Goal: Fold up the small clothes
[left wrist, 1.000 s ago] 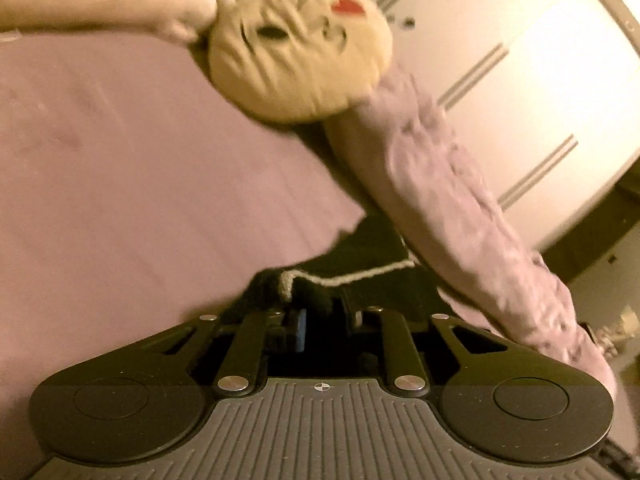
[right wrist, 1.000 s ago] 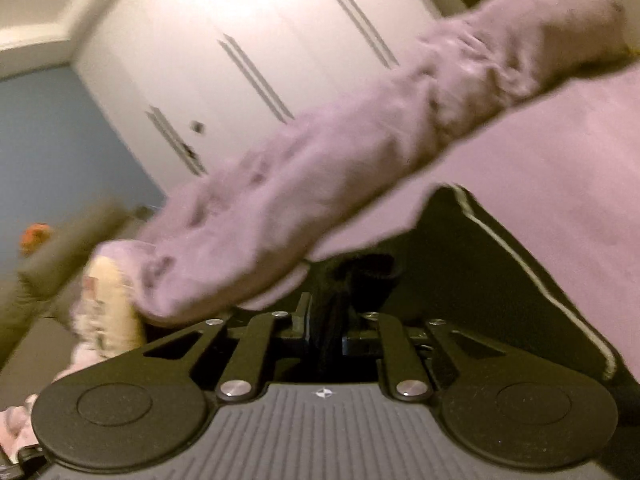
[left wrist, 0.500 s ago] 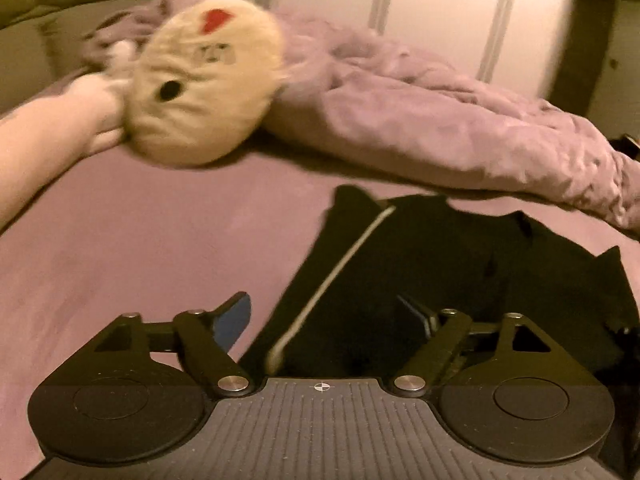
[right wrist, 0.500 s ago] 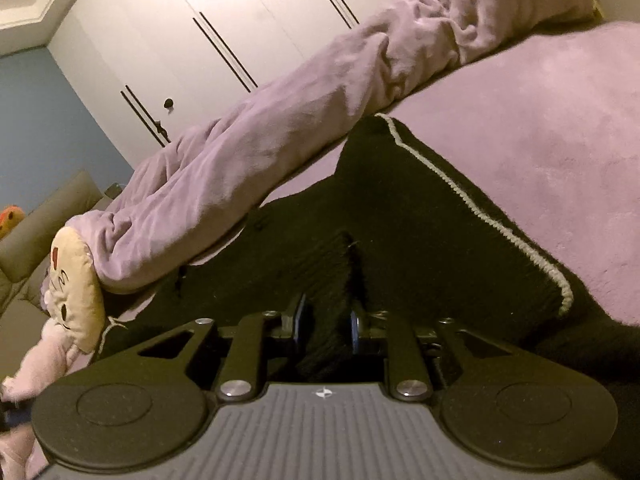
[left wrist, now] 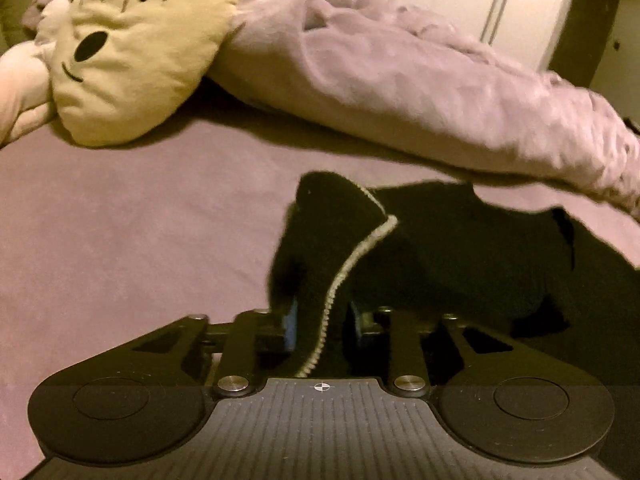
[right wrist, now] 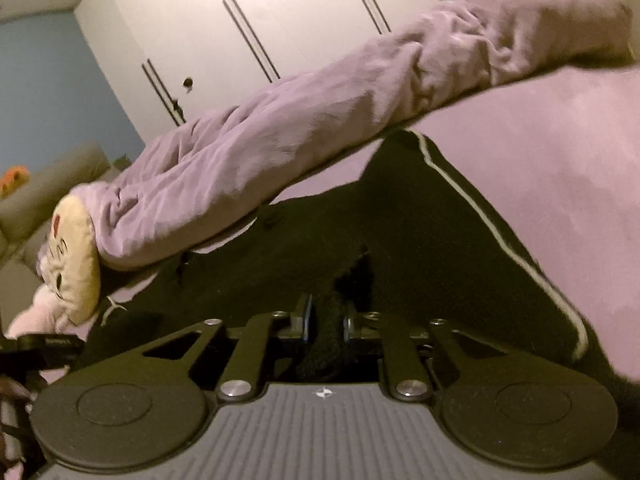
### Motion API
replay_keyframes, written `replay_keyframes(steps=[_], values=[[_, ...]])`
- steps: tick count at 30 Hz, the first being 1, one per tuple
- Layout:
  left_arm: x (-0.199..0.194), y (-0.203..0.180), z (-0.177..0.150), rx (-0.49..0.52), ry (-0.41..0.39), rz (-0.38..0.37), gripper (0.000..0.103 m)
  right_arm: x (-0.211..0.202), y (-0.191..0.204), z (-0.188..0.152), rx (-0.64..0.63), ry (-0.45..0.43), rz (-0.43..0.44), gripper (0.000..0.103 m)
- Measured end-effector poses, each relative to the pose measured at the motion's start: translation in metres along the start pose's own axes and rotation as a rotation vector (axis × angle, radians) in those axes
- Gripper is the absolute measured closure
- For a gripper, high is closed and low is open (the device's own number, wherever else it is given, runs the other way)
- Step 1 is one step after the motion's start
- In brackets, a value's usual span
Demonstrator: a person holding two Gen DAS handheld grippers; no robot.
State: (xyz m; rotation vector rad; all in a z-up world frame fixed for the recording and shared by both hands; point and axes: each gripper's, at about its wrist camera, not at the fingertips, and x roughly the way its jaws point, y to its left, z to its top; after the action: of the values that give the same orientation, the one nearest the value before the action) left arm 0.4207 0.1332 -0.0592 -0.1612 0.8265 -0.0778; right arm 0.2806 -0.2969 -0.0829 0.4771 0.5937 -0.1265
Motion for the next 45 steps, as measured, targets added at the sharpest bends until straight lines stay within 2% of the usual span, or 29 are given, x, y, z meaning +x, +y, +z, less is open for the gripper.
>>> replay_keyframes(steps=[3, 6, 8, 9, 10, 12, 14, 15, 18, 20, 22, 25, 29, 31, 33, 34, 37, 41, 43, 45], values=[[-0.005, 0.010, 0.007, -0.073, -0.058, 0.035, 0.082, 0.000, 0.010, 0.014, -0.026, -0.029, 0.012, 0.093], [-0.018, 0.030, 0.007, -0.197, -0.137, 0.016, 0.085, -0.012, 0.022, 0.033, -0.044, -0.136, 0.072, 0.095], [-0.022, 0.035, 0.007, -0.227, -0.183, 0.065, 0.085, -0.021, 0.023, 0.040, -0.054, -0.215, 0.092, 0.096], [-0.019, 0.038, 0.007, -0.240, -0.175, 0.077, 0.085, -0.022, 0.020, 0.043, -0.052, -0.229, 0.080, 0.096], [-0.015, 0.041, 0.007, -0.256, -0.148, 0.084, 0.085, -0.019, 0.015, 0.043, -0.042, -0.224, 0.065, 0.096], [-0.013, 0.044, 0.003, -0.254, -0.124, 0.098, 0.084, -0.006, -0.002, 0.040, -0.013, -0.154, -0.007, 0.095], [-0.022, 0.041, -0.002, -0.224, -0.133, 0.123, 0.074, 0.007, -0.018, 0.033, 0.029, -0.055, -0.087, 0.091], [-0.027, 0.038, -0.004, -0.212, -0.133, 0.123, 0.067, 0.010, -0.028, 0.028, 0.061, -0.013, -0.088, 0.089], [-0.047, 0.031, -0.014, -0.189, -0.135, 0.082, 0.059, 0.001, -0.035, 0.019, 0.115, -0.030, -0.037, 0.085], [-0.060, 0.026, -0.022, -0.168, -0.118, 0.052, 0.050, -0.002, -0.031, 0.019, 0.135, -0.018, -0.019, 0.078], [-0.069, 0.020, -0.030, -0.151, -0.101, 0.037, 0.044, -0.009, -0.026, 0.017, 0.155, -0.003, 0.009, 0.065], [-0.074, 0.009, -0.040, -0.086, -0.070, 0.067, 0.042, -0.009, -0.020, 0.012, 0.191, 0.042, 0.076, 0.062], [-0.076, -0.004, -0.049, -0.014, -0.058, 0.119, 0.041, 0.008, -0.010, 0.012, 0.193, 0.091, 0.071, 0.065], [-0.078, -0.006, -0.050, -0.009, -0.052, 0.119, 0.040, 0.017, -0.001, 0.014, 0.165, 0.112, 0.055, 0.091], [-0.079, -0.005, -0.050, -0.013, -0.049, 0.117, 0.040, 0.022, 0.010, 0.017, 0.105, 0.123, 0.041, 0.093], [-0.079, -0.004, -0.049, -0.016, -0.046, 0.114, 0.040, 0.021, 0.019, 0.020, 0.036, 0.103, 0.026, 0.094], [-0.081, -0.003, -0.050, -0.021, -0.044, 0.107, 0.040, 0.008, 0.042, 0.029, -0.138, -0.003, 0.001, 0.094], [-0.080, -0.005, -0.051, -0.024, -0.035, 0.086, 0.040, 0.000, 0.054, 0.035, -0.259, -0.105, -0.076, 0.094], [-0.079, -0.008, -0.053, -0.022, -0.028, 0.074, 0.039, 0.010, 0.057, 0.029, -0.359, -0.097, -0.153, 0.094], [-0.076, -0.012, -0.057, 0.003, -0.023, 0.081, 0.036, 0.026, 0.050, 0.018, -0.398, -0.020, -0.208, 0.091]])
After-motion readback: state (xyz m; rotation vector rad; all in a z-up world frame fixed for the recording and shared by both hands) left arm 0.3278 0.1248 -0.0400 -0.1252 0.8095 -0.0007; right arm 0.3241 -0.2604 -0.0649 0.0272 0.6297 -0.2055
